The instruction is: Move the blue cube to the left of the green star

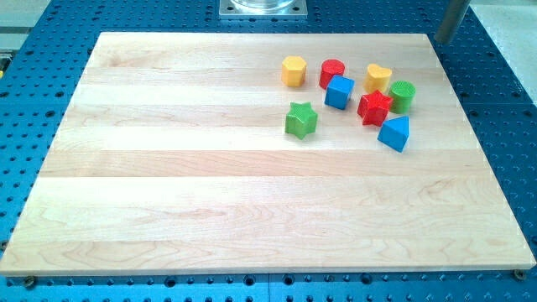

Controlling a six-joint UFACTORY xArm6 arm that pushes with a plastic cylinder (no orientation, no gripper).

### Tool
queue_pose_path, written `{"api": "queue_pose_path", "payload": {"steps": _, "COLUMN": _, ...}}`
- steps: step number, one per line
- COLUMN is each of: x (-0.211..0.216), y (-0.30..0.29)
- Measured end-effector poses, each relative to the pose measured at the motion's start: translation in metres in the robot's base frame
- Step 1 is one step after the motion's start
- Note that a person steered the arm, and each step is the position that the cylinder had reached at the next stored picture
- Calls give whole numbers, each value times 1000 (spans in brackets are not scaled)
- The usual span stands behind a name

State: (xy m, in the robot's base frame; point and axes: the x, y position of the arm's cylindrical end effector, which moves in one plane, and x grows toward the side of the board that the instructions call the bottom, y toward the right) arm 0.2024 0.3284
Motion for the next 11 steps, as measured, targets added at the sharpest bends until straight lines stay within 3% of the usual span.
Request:
{"api": "queue_pose_path", "payload": {"steps": 2, "x": 6, "y": -23}}
{"api": "queue_pose_path", "payload": {"steps": 4, "x": 46, "y": -140}}
{"api": "queue_pose_path", "payload": {"steps": 11, "x": 87, "y": -194}}
